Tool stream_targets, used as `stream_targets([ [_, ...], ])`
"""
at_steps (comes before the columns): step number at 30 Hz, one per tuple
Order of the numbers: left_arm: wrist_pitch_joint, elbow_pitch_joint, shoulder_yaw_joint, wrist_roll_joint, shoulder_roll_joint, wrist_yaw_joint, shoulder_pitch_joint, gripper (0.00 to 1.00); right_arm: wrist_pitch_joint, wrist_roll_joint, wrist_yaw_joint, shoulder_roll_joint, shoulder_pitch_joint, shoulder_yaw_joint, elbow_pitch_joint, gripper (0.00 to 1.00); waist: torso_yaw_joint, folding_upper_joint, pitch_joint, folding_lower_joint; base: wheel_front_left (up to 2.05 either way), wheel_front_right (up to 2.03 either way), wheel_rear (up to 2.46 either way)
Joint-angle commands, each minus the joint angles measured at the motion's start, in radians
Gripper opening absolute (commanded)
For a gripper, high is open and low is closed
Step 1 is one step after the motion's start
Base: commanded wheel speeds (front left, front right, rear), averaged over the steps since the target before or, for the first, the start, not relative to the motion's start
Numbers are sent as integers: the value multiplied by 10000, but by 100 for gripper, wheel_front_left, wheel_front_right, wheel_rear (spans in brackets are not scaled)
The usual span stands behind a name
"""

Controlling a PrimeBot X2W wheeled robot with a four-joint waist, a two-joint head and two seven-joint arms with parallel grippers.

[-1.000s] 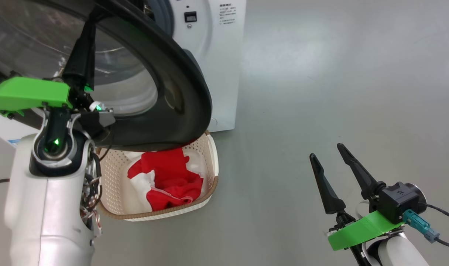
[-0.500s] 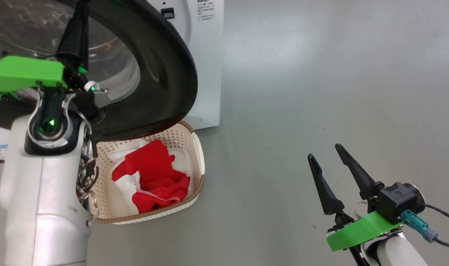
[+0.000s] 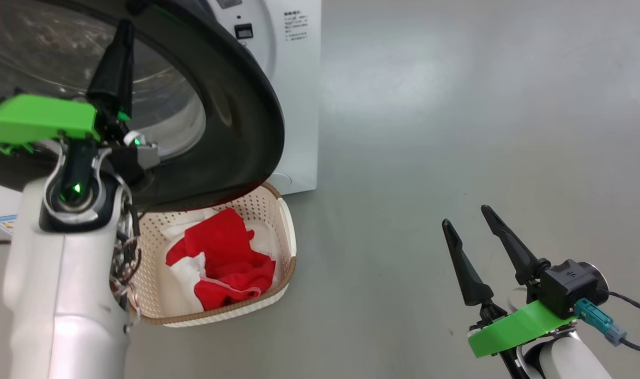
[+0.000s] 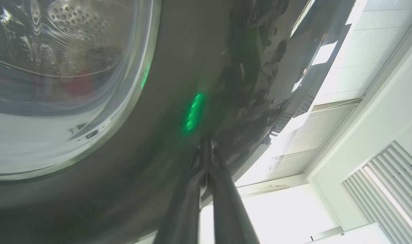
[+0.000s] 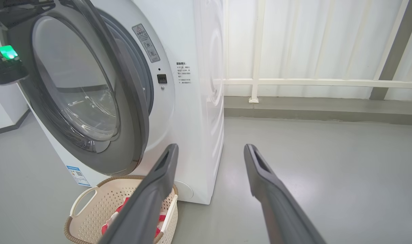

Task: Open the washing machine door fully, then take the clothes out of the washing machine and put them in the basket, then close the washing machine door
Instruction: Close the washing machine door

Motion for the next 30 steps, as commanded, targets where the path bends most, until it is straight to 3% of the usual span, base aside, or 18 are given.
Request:
stream_targets([
  [1,94,-360,212,-87,310,58,210,100,-65,112,35,-15,-53,196,-208,100,158,0,-181,0,0,0,0],
  [10,418,-1594,159,-168,347,234,1845,100,-65,164,35,40,222,145,-108,100,660,0,-725,0,0,0,0],
  [16,265,-2815,43,112,360,112,3192,100,-65,155,35,75,360,32,-118,100,971,0,-987,0,0,0,0],
  [23,-659,-3667,-425,1859,883,-417,4706,100,-65,304,35,138,552,-163,-138,100,1213,0,-1313,0,0,0,0],
  [30,-2094,-4069,-1257,4760,1742,-714,6117,100,-65,222,35,226,951,-743,-320,100,1439,0,-1861,0,0,0,0],
])
